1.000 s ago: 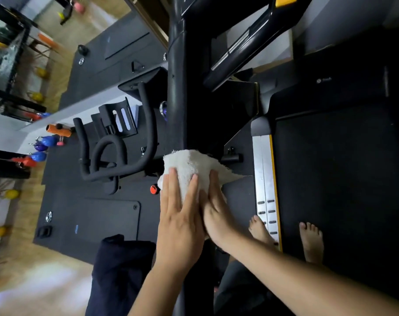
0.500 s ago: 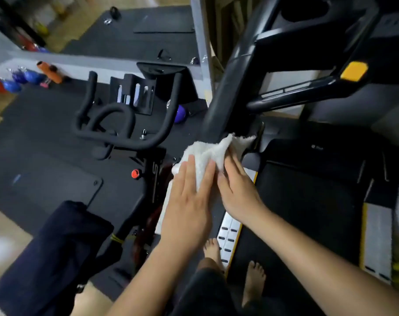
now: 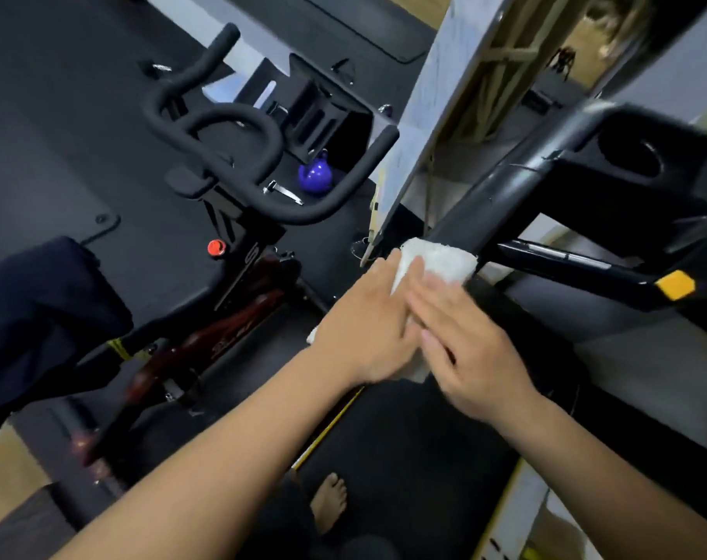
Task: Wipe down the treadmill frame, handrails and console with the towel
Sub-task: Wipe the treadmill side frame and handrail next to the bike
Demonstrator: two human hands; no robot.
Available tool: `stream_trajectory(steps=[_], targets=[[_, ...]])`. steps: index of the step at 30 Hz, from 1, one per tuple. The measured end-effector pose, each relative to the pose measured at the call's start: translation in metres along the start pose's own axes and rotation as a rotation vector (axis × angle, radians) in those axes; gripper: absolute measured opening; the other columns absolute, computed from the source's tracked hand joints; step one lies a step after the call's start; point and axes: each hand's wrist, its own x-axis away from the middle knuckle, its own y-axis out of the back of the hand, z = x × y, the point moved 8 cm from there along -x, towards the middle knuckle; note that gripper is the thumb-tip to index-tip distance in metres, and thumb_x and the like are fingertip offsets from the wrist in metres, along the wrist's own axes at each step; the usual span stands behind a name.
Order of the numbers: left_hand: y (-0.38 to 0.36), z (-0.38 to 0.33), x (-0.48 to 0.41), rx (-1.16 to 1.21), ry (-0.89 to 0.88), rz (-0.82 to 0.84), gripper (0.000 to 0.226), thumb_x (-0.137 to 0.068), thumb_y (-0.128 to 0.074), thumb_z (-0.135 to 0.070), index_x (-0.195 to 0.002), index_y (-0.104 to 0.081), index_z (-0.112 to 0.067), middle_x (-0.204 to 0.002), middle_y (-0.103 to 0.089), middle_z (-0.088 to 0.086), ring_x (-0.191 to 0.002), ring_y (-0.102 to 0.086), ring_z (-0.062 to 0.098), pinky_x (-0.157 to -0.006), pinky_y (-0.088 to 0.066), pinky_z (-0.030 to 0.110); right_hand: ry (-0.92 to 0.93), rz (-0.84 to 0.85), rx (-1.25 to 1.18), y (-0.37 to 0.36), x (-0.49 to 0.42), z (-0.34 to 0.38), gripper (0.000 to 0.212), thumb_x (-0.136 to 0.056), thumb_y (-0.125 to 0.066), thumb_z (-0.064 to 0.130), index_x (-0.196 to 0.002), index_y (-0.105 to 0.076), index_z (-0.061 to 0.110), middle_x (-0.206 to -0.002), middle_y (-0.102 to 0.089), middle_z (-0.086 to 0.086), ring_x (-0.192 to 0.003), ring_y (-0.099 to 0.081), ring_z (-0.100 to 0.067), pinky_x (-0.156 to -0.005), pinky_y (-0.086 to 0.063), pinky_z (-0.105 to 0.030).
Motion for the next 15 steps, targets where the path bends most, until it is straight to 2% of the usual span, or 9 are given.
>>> stream_trajectory(steps=[2,5,10,12,15], targets=[[0.000,0.001,0.018,-0.039,0.026,-0.031,0.077,-0.093,-0.017,-0.044,-0.154,-0.015,0.004,-0.160,-0.017,0.027,-0.151,-0.012,0.036,-0.120,-0.020,0.046,0.028,0.235,-0.031,-0.017,-0.012,0.004,0.047,-0.097,-0.043,0.022,-0.143,-0.045,0.011,-0.152,-0.039,-0.003,-0.144,-0.031,-0.016,-0.120,-0.020,-0.041],[0.008,0.016,0.041,0.013,0.196,-0.048,0.082,-0.092,-0.009,-0.049,-0.155,-0.012,0.003,-0.162,-0.009,0.024,-0.152,-0.006,0.033,-0.123,-0.014,0.045,0.031,0.409,0.231,-0.033,-0.030,-0.007,0.054,-0.098,-0.032,0.042,-0.148,-0.037,0.021,-0.153,-0.038,-0.001,-0.143,-0.028,-0.021,-0.119,-0.016,-0.043],[0.013,0.024,0.063,0.097,0.197,-0.039,0.080,-0.092,-0.028,-0.049,-0.155,-0.015,-0.003,-0.164,-0.009,0.019,-0.151,-0.012,0.034,-0.121,-0.018,0.051,-0.020,0.611,0.444,-0.047,-0.059,-0.025,0.054,-0.097,-0.025,0.055,-0.140,-0.049,0.033,-0.150,-0.044,0.004,-0.141,-0.033,-0.021,-0.119,-0.015,-0.044],[0.007,0.018,0.072,0.038,0.166,-0.009,0.080,-0.093,-0.032,-0.051,-0.155,-0.016,-0.003,-0.164,-0.010,0.019,-0.151,-0.014,0.035,-0.120,-0.020,0.054,-0.055,0.695,0.486,-0.048,-0.075,-0.041,0.055,-0.095,-0.020,0.058,-0.136,-0.051,0.037,-0.149,-0.044,0.006,-0.141,-0.032,-0.018,-0.119,-0.011,-0.045],[0.004,0.016,0.082,0.004,0.146,-0.033,0.080,-0.091,-0.039,-0.051,-0.153,-0.023,-0.001,-0.161,-0.018,0.023,-0.148,-0.020,0.040,-0.118,-0.023,0.057,-0.218,0.813,0.561,-0.048,-0.099,-0.072,0.056,-0.097,-0.014,0.059,-0.135,-0.050,0.040,-0.152,-0.039,0.009,-0.144,-0.024,-0.013,-0.121,0.000,-0.046]])
